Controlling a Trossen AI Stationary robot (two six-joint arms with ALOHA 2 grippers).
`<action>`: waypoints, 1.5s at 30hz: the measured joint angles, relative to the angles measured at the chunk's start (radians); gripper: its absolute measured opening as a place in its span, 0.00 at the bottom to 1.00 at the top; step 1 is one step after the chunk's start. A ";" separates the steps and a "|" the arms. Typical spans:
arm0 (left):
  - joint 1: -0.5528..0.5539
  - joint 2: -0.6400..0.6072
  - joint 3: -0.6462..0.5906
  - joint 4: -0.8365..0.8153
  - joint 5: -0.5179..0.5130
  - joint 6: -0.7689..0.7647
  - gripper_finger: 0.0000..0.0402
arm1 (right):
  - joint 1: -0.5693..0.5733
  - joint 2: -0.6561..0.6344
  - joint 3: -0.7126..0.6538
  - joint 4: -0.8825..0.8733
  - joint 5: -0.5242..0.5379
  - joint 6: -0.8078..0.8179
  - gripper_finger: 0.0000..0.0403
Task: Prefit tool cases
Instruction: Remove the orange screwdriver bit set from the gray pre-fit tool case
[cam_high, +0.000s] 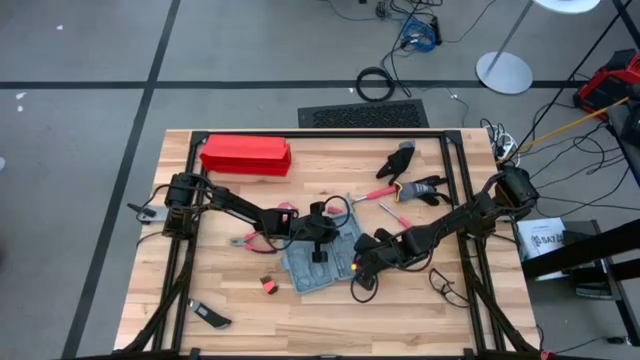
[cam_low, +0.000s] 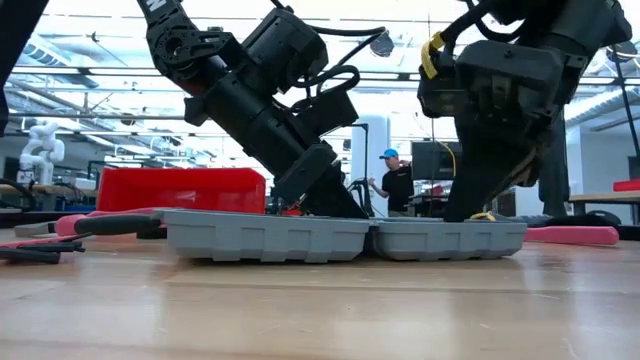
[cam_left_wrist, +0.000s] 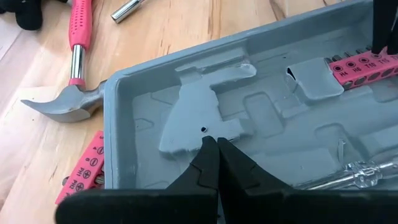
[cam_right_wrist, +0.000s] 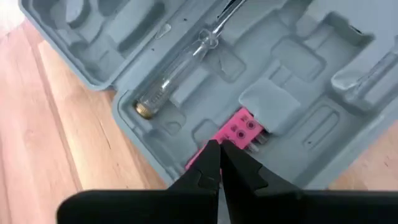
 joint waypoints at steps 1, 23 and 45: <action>0.000 0.000 0.000 0.000 0.000 0.000 0.00 | 0.000 0.001 0.000 -0.010 0.002 0.003 0.00; 0.000 0.057 0.008 0.049 -0.010 -0.053 0.00 | -0.053 0.101 0.005 0.056 -0.079 -0.049 0.00; -0.009 0.053 0.006 0.123 -0.013 -0.055 0.00 | -0.037 -0.019 -0.002 0.188 0.052 -0.268 0.03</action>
